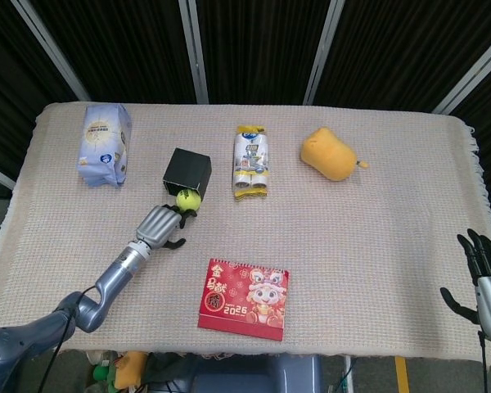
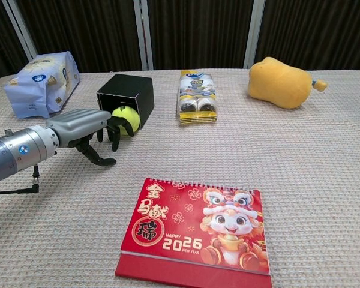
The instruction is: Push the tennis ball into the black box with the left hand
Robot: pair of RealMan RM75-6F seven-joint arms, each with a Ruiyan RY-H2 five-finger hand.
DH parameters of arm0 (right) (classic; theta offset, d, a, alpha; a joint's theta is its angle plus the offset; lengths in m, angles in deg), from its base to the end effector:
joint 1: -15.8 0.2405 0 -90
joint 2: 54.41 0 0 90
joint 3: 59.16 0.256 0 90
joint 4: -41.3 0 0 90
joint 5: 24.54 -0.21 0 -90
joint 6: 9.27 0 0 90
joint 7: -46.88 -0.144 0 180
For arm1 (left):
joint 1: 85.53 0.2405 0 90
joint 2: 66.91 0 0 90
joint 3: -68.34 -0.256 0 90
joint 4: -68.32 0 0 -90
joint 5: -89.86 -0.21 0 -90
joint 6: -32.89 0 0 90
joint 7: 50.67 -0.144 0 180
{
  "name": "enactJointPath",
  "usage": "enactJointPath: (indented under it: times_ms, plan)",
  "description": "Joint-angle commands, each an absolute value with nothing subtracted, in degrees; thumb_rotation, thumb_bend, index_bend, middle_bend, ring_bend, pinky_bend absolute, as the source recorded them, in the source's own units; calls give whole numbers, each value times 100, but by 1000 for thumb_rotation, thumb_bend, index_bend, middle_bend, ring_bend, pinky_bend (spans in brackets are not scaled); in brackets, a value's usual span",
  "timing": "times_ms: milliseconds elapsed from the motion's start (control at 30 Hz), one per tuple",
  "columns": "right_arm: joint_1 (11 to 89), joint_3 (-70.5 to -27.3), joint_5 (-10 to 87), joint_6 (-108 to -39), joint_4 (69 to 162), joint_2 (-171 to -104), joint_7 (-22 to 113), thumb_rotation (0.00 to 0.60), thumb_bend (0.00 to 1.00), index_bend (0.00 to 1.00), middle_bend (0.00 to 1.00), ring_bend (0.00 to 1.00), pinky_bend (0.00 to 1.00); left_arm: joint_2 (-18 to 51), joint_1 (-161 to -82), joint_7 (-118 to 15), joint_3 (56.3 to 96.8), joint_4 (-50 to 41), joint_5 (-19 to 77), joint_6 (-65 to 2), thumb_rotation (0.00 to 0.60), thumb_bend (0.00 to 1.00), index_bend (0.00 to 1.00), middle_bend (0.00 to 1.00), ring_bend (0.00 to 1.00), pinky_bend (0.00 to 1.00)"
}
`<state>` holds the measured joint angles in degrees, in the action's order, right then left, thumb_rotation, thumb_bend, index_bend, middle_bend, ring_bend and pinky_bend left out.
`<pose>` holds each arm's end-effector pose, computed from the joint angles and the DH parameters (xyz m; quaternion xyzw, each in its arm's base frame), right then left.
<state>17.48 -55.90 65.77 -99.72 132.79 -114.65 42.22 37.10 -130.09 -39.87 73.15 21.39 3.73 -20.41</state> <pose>-0.3115 -0.1648 0.1906 0.5879 -0.3570 0.4169 0.5942 -0.1931 0.3761 -0.0664 -0.7740 -0.3402 -0.3789 0.3763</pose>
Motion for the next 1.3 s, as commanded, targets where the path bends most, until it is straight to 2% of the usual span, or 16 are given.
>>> enactJointPath:
  times_ms: [33, 300, 567, 733, 1000, 1300]
  plan:
    - [1739, -5588, 6575, -9988, 13283, -11463, 4220, 600, 290, 0, 0, 0, 20, 3735, -13046, -3939, 7352, 2240, 347, -2137, 600, 243, 253, 414, 276, 368]
    - [1735, -5596, 6575, -9978, 13298, -11468, 4257, 600, 289, 0, 0, 0, 20, 3779, -13217, -3794, 7510, 2529, 434, -2126, 600, 243, 229, 342, 174, 265]
    - [1706, -5586, 6566, -10029, 13298, -11446, 4211, 600, 290, 0, 0, 0, 20, 3941, -13280, -4042, 7604, 2936, 628, -2000, 600, 243, 204, 232, 56, 113]
    - [1690, -5590, 6585, -10063, 13293, -11445, 4201, 600, 290, 0, 0, 0, 20, 3990, -13256, -4327, 7672, 3018, 819, -1856, 600, 242, 200, 220, 49, 98]
    - [1690, -5585, 6580, -10063, 13299, -11455, 4230, 600, 290, 0, 0, 0, 20, 3935, -13202, -4765, 7797, 2937, 1108, -1703, 600, 226, 130, 167, 40, 45]
    - [1702, -5576, 6569, -10041, 13290, -11471, 4274, 600, 290, 0, 0, 0, 20, 3531, -13011, -5027, 7761, 2163, 1163, -1867, 600, 198, 110, 146, 40, 45]
